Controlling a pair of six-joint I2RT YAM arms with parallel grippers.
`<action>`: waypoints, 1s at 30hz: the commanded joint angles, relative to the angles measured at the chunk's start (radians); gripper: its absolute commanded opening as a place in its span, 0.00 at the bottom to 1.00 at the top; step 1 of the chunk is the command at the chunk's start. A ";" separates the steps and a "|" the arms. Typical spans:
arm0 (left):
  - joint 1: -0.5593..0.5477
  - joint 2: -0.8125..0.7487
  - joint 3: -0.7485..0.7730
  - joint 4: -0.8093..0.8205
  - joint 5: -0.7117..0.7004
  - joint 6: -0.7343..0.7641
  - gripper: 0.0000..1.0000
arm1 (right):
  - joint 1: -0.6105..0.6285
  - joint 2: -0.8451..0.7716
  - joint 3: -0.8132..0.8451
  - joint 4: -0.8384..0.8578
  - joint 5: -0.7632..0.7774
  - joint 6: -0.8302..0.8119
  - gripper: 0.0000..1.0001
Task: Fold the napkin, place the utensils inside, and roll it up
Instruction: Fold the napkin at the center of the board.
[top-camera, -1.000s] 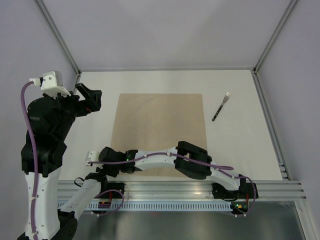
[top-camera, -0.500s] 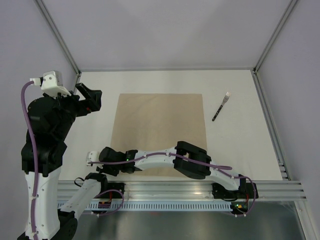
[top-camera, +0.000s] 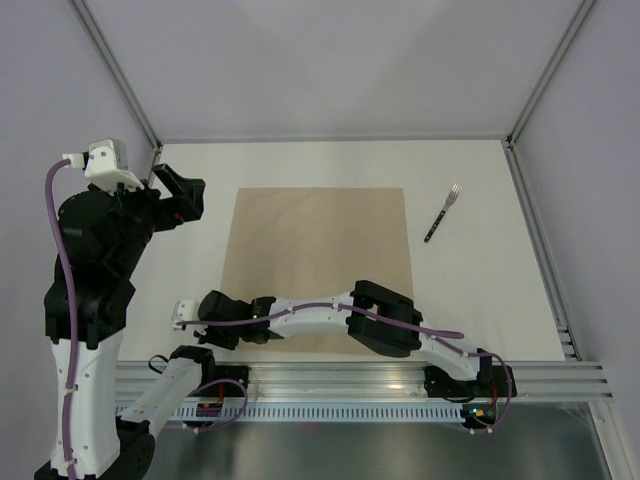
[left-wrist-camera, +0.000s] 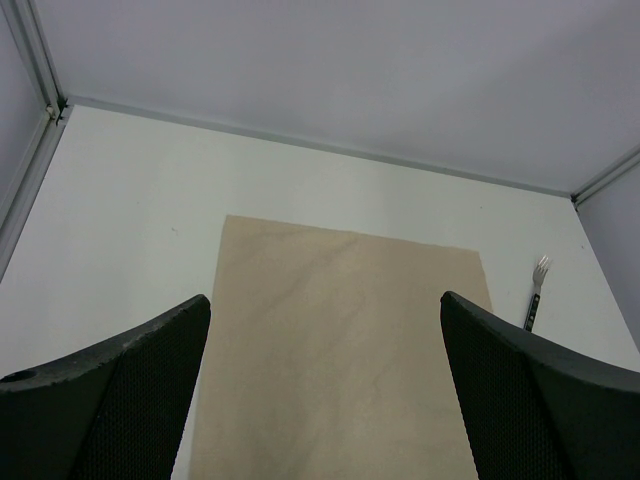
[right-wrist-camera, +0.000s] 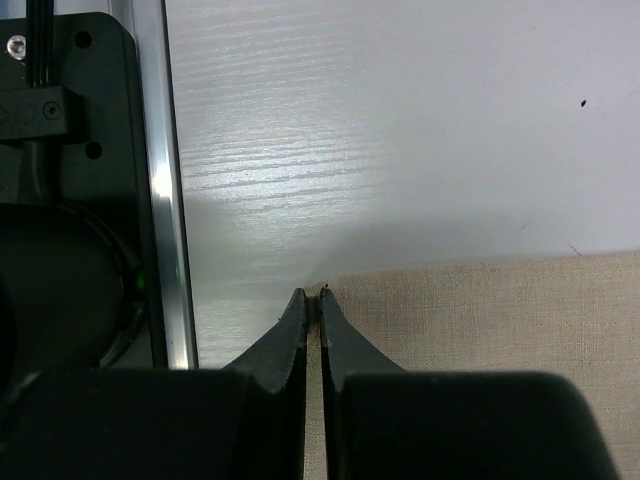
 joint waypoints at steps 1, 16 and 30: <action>0.004 0.005 0.035 0.018 0.018 -0.034 1.00 | -0.021 0.041 0.010 -0.129 0.000 -0.009 0.00; 0.006 0.007 0.040 0.020 0.018 -0.038 1.00 | -0.057 -0.054 0.054 -0.164 -0.077 0.033 0.00; 0.004 0.005 0.023 0.031 0.021 -0.040 1.00 | -0.099 -0.128 0.083 -0.160 -0.125 0.065 0.00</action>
